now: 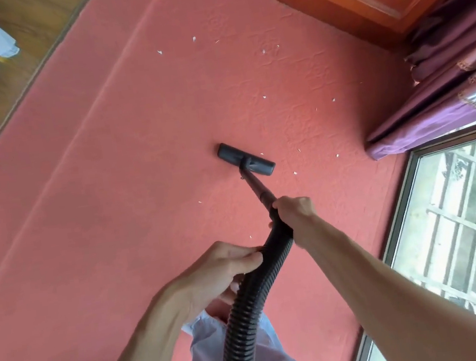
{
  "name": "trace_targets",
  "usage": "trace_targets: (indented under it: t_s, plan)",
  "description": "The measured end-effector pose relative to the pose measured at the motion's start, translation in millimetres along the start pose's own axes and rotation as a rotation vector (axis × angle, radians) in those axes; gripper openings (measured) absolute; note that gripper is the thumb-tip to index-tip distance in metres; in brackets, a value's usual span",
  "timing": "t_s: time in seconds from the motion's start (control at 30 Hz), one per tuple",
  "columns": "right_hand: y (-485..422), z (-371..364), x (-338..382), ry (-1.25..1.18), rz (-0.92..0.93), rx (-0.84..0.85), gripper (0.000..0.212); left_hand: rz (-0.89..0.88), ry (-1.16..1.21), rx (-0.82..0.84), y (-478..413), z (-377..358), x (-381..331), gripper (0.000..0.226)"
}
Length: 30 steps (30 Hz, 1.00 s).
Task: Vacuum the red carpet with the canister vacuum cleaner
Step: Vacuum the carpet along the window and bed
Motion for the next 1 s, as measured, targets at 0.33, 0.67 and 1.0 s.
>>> trace_targets:
  t_s: [0.33, 0.67, 1.0]
  plan:
    - [-14.8, 65.8, 35.0, 0.031, 0.128, -0.080, 0.012, -0.202, 0.043, 0.055, -17.1, -42.4, -33.4, 0.029]
    - [10.6, 80.4, 101.7, 0.222, 0.317, -0.066, 0.022, -0.226, 0.209, -0.024, -30.6, -72.9, -56.8, 0.027]
    - [-19.8, 33.6, 39.8, 0.186, 0.180, 0.000, 0.043, -0.098, 0.196, -0.245, -32.8, -66.4, -13.6, 0.031]
Point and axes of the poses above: each hand's wrist, its own y-axis away from the middle knuckle, its own z-axis out of the back of the hand, x = y × z, the point moved 10 cm from there along -y, towards the middle knuckle, and after that the axes turned 5 degrees about -x, right-handed, at the moved point
